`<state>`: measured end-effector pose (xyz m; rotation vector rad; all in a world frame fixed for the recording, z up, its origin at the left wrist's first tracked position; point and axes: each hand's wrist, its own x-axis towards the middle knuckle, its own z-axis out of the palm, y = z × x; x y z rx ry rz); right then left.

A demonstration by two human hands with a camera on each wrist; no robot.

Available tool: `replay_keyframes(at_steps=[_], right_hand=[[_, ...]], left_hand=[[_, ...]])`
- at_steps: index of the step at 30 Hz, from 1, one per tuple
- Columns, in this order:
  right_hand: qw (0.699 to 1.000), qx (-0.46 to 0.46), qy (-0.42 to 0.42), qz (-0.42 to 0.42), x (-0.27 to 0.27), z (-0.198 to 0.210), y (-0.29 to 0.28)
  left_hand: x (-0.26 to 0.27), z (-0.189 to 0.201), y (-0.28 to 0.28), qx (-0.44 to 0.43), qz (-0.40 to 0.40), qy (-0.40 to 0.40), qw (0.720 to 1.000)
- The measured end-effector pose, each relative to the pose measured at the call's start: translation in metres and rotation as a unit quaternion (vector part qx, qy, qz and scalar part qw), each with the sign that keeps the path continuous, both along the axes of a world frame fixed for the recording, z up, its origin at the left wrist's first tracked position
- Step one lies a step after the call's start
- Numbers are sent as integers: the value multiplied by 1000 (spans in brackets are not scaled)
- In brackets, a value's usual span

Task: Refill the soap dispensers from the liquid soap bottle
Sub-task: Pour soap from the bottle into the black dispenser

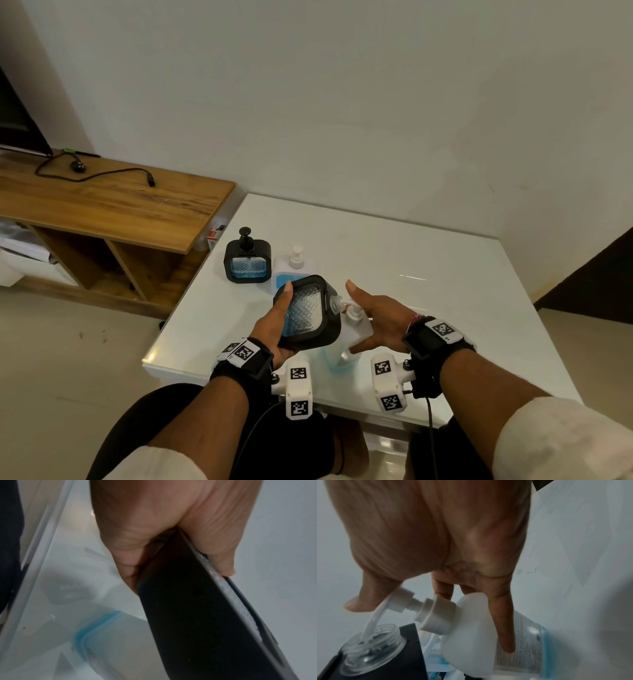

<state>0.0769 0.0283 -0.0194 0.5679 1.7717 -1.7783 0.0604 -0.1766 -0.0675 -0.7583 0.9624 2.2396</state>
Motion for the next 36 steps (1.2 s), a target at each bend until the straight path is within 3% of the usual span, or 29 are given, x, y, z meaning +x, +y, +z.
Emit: replay_keyframes(at_steps=[14,25,27,30,33,36], right_hand=[[1000,7,23,1,3,1,-1],[996,87,-3,-23,-4,8,-6],[987,141,44,-59,-8,15,-12],[933,230,219,-167,-16,24,-19],[908,55,302,-287,-25,38,-27],[903,-66,306,-296,-31,46,-33]], left_hand=[[2,3,1,-18,9,1,1000],[2,-2,-2,-14,7,11,1000],[-1,-8,-2,-14,9,14,1000],[-3,-12,-1,-14,6,15,1000],[-5,-14,-1,-6,9,19,1000],[-7,-16,-2,-6,9,17,1000]])
